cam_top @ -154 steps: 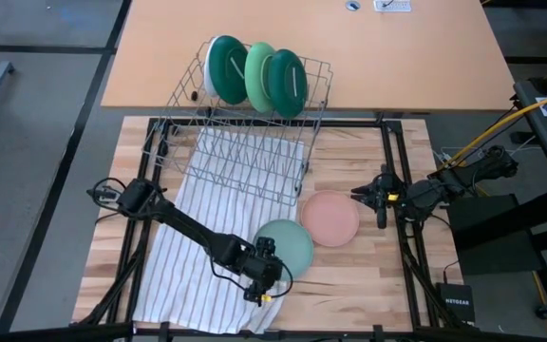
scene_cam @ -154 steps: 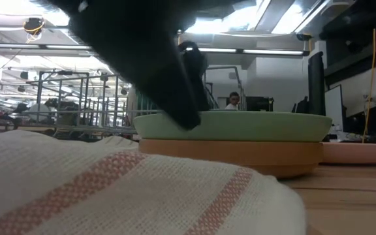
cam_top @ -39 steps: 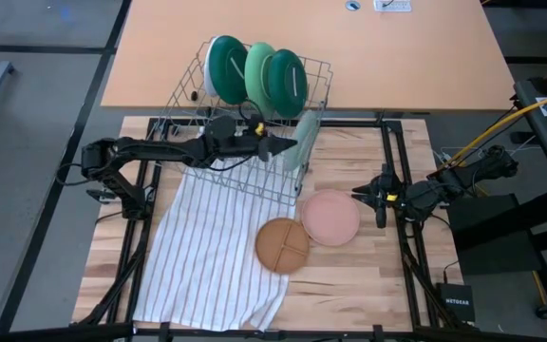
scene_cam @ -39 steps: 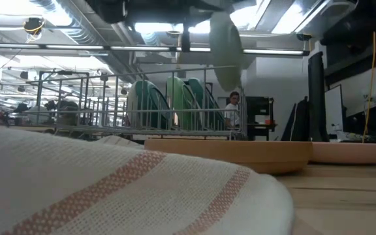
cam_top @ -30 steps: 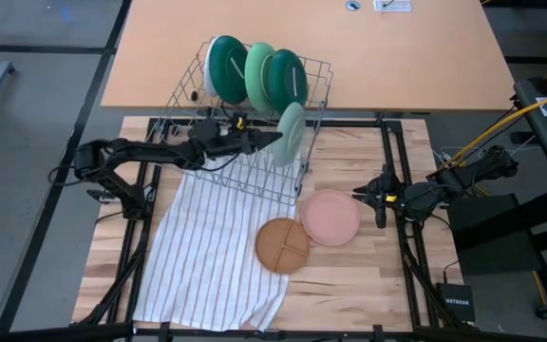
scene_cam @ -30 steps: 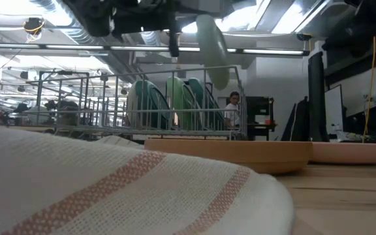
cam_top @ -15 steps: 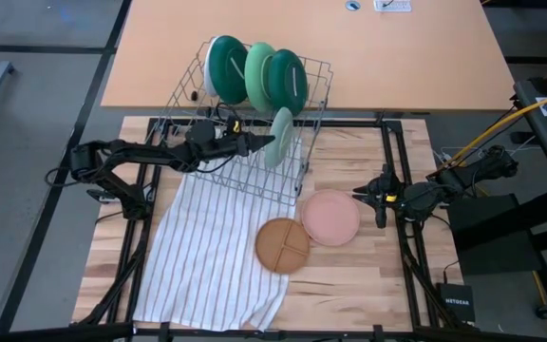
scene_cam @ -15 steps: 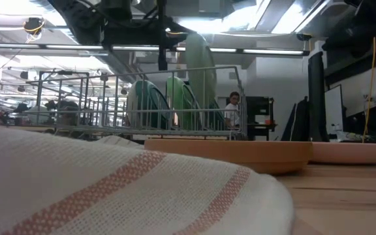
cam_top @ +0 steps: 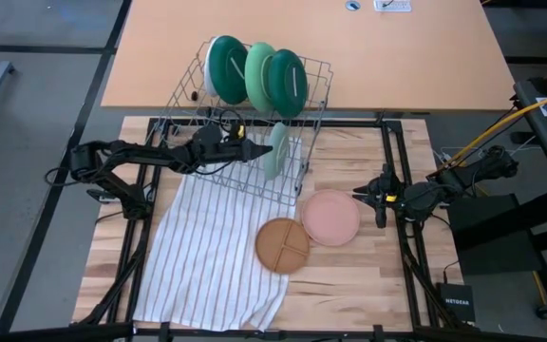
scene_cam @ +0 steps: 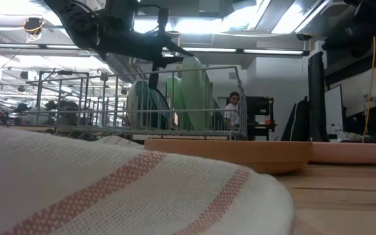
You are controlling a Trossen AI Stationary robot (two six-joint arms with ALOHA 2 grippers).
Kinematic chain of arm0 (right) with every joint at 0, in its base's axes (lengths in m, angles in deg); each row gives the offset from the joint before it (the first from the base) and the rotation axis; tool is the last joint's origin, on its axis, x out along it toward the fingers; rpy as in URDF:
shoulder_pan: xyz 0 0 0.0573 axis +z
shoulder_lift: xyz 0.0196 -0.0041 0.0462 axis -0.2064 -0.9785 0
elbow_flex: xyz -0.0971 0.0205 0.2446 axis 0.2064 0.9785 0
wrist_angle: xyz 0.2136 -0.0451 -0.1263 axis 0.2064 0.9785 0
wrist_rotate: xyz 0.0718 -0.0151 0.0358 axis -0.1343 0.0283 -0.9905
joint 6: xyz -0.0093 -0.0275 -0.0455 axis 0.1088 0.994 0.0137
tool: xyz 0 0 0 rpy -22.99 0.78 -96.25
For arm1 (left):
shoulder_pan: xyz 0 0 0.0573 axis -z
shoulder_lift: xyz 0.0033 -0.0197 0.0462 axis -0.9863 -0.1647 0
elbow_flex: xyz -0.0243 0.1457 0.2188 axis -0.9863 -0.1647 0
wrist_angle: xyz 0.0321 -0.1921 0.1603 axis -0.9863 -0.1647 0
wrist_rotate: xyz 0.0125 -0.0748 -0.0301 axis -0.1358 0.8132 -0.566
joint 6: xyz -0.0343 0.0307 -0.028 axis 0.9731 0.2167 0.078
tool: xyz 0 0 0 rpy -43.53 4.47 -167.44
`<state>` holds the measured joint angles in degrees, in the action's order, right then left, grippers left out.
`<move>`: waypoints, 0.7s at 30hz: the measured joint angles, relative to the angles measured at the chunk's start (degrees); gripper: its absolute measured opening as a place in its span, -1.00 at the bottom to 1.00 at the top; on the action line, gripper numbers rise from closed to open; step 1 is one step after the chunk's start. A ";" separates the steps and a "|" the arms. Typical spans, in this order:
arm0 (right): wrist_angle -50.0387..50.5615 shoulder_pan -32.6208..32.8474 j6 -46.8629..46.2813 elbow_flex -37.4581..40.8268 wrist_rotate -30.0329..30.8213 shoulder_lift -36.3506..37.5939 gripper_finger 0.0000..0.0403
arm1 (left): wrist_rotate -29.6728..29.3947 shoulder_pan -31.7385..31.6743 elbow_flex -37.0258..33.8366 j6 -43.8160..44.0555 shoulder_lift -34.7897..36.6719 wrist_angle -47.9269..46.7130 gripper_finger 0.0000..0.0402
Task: Sort dishes
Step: Put the light green plate into the dishwasher rack, then put the orange plate into the dishwasher rack
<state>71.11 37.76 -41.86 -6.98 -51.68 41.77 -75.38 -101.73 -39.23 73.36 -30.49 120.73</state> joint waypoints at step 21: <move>-2.47 0.01 -1.64 0.00 1.29 -8.49 -0.58 | 4.89 -2.92 -0.01 -4.39 -0.04 -0.89 -0.22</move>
<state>68.64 37.77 -43.50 -6.98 -50.39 33.28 -70.50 -104.64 -39.23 68.97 -30.53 119.84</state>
